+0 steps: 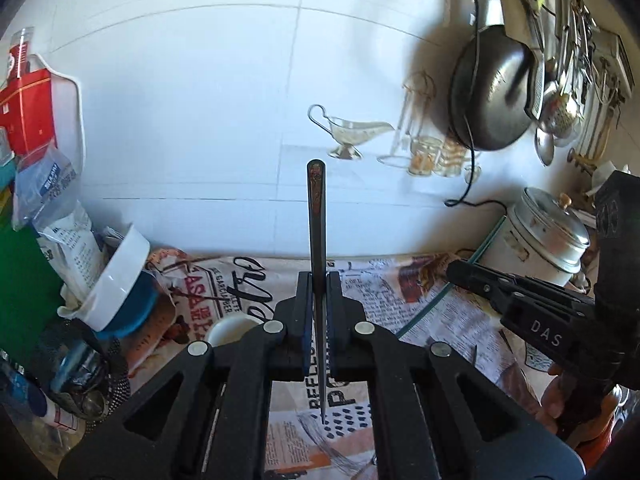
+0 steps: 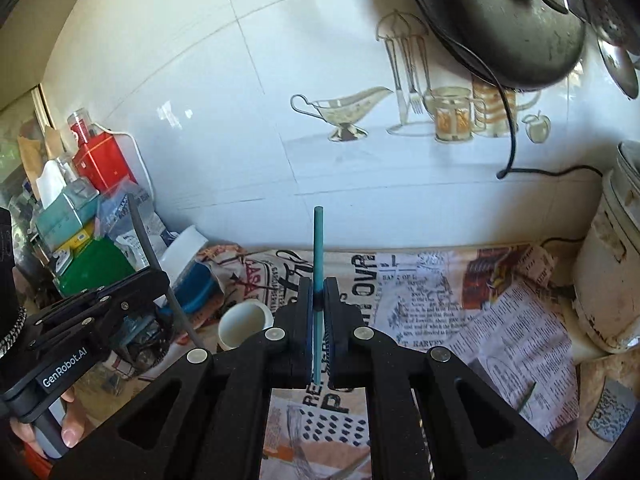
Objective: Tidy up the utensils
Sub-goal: 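Lift both held sticks and carry them over the white cup, then lower the rod into the white cup and open the left tool while the right tool releases its chopstick there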
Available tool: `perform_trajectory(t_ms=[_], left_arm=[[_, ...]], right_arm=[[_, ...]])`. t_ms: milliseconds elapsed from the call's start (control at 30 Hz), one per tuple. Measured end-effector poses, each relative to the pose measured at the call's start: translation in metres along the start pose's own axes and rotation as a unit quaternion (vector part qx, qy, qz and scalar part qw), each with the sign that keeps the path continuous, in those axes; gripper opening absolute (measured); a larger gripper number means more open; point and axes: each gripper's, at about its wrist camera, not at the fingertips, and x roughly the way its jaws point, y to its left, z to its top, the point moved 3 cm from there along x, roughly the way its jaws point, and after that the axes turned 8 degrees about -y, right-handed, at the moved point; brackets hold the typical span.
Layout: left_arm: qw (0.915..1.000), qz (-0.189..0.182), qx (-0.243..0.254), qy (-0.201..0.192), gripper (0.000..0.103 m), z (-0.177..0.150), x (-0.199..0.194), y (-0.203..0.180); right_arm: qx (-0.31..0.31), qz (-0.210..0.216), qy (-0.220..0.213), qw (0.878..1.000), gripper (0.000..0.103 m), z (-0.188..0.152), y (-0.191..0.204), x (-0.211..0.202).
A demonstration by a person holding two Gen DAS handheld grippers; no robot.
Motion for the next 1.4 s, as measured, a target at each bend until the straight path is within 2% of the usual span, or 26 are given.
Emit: perform_trajectory(t_ms=[300,533,767,1067,1400], left_arm=[[0.9977,0.046,-0.027,-0.041,0.004,0.031,0.005,0.062],[0.9966,0.060,-0.038,-0.042,0.004,0.037,0.032,0.095],[0.9967,0.063,-0.050,0.002,0.004,0.009,0.074,0.117],[0.9946,0.063,-0.052,0.064,0.004,-0.037,0.109,0.125],[0.9918,0.056,-0.047,0.104,0.005,-0.048,0.126,0.124]], right_arm=[[-0.023,0.034,-0.019,0.999,0.005,0.022,0.049,0.023],[-0.029,0.043,0.005,0.999,0.005,0.016,0.068,0.062],[-0.029,0.040,0.051,0.997,0.005,-0.007,0.071,0.103],[-0.035,0.032,0.100,0.994,0.005,-0.033,0.069,0.139],[-0.041,0.030,0.125,0.991,0.006,-0.044,0.070,0.152]])
